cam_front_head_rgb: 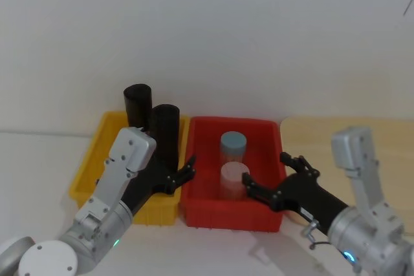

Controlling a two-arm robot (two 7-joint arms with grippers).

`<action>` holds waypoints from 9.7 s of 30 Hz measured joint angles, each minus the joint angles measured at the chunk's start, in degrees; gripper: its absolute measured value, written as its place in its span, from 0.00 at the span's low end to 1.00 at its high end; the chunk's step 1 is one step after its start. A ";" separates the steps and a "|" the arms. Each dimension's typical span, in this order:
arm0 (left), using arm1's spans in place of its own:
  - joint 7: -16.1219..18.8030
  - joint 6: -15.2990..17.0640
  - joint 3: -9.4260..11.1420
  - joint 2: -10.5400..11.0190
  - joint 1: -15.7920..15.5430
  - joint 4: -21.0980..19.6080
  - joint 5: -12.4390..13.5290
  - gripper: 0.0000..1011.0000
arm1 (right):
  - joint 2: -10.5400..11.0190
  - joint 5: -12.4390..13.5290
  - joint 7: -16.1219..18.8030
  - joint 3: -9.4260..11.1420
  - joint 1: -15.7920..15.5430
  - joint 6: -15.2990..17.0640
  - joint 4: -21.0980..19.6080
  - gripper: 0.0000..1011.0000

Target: Pick up the garbage bag with the one hand and transfer it to the other hand.

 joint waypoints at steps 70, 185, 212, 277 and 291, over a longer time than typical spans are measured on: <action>0.00 0.00 0.00 0.00 0.00 0.00 0.00 0.99 | -4.13 -10.31 4.53 -8.83 15.71 7.51 14.35 0.65; -5.09 15.54 -6.35 -4.59 -8.67 3.72 -8.28 0.99 | 2.95 -12.79 -2.76 4.68 11.22 12.09 9.04 0.99; -15.39 20.07 -5.07 -6.68 -16.79 15.31 -13.19 0.65 | 2.95 -12.78 -2.76 4.68 11.22 12.09 9.04 0.99; -26.85 19.59 -4.14 -9.33 -26.54 16.37 -18.74 0.35 | 2.96 -12.78 -2.75 4.67 11.22 12.09 9.04 0.99; -37.15 13.49 -1.81 -16.39 -34.38 32.19 -22.98 0.35 | 2.95 -12.78 -2.48 4.68 11.22 12.08 8.94 0.99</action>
